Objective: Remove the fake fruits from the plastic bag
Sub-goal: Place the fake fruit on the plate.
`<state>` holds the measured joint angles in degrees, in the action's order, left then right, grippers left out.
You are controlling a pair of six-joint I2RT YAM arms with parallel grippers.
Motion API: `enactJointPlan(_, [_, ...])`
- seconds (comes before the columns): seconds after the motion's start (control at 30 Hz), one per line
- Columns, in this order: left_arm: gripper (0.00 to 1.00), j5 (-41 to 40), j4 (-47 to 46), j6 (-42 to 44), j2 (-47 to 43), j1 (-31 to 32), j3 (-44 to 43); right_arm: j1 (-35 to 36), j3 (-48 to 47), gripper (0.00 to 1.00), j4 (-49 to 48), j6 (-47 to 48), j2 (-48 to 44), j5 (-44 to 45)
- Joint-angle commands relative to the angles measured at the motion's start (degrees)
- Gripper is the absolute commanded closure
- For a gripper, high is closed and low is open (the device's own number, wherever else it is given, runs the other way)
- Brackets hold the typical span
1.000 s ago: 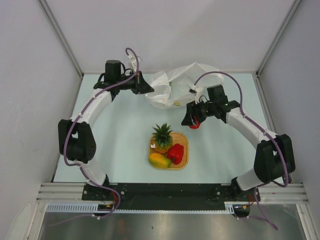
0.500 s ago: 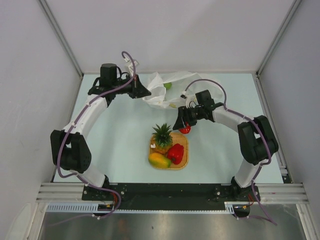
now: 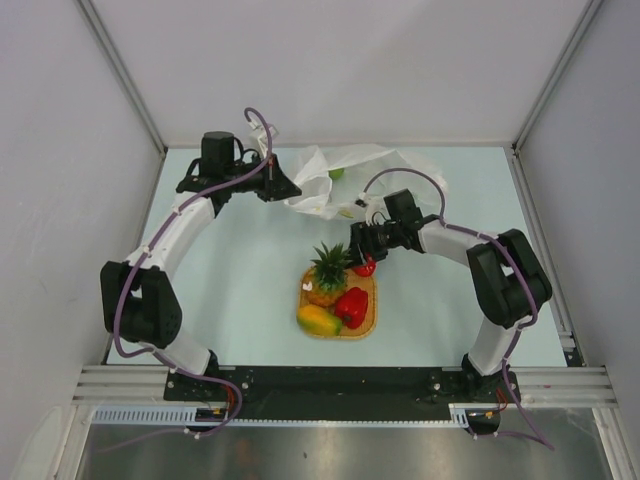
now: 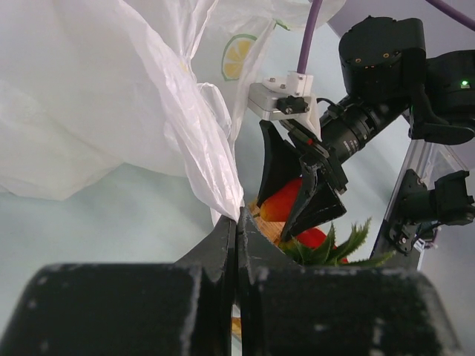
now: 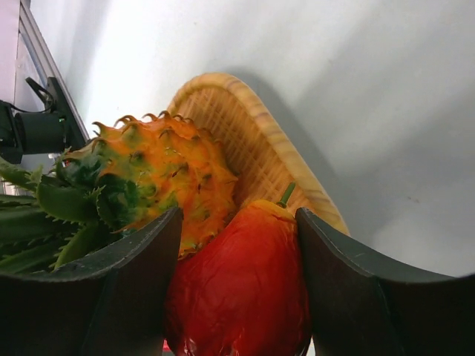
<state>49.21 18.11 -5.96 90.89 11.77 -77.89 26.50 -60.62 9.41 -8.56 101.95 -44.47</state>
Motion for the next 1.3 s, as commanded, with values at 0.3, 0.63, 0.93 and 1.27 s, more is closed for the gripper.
enactJointPlan(0.3, [1.0, -0.17, -2.37, 1.04, -3.18, 0.18, 0.9, -1.28, 3.66, 0.2, -2.03, -2.43, -2.89, 1.84])
enactJointPlan(0.63, [1.0, -0.08, -2.82, 0.68, -3.27, 0.1, 1.33, -2.42, 5.51, 0.2, -0.89, -3.4, -6.32, 6.14])
enactJointPlan(0.93, [1.0, 0.36, -3.78, -0.37, -2.65, 0.18, 0.1, -0.66, 3.84, 0.24, 4.64, 5.66, -10.63, 15.72])
enactJointPlan(1.27, [1.0, 2.64, -2.9, -2.57, -5.02, -1.13, 1.58, -6.02, -3.35, 0.33, 15.72, 9.97, -20.12, 20.56])
